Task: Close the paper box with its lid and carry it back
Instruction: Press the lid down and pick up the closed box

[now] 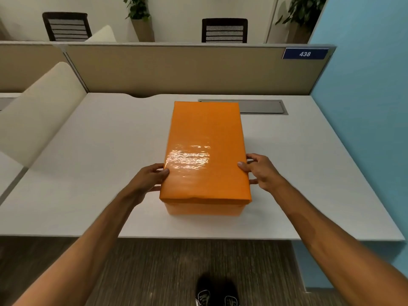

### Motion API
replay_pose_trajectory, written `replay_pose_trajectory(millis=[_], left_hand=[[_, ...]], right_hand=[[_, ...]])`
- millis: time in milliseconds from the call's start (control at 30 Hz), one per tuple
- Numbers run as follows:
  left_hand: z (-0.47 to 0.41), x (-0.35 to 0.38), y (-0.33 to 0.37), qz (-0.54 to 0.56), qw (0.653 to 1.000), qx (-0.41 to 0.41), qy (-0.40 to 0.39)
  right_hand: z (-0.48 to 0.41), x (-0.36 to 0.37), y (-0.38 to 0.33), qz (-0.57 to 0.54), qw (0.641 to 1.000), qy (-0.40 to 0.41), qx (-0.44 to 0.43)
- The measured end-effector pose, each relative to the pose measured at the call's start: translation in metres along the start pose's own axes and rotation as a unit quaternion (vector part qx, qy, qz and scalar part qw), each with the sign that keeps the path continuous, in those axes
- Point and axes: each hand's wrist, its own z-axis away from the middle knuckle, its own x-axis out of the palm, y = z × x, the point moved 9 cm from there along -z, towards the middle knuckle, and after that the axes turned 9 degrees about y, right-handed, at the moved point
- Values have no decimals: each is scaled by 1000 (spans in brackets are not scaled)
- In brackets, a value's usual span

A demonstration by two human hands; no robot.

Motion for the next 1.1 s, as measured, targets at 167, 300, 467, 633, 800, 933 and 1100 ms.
replay_pose_trajectory(millis=[167,300,467,633,800,933,1100], left_hand=[[-4,2,0,-11,1000,1,9],[-5,4,-3,-9,1000,14,11],[-2,9,-8,10,999,52,12],[-8,9,-14,25,999,37,12],[-22,11,-10,45,999,19,14],[-36,13,1,35,999,28,8],[-62,14,22,27,999,31,11]], right_hand=[[-5,3,4,14,1000,-9,12],[-3,8,10,21,999,-17,24],[-3,11,16,34,999,-16,14],[-7,9,19,11,1000,-13,16],[-16,2,8,-10,1000,16,-17],[-32,0,-4,-3,999,23,-41],[-59,6,-22,0,998,21,-55]])
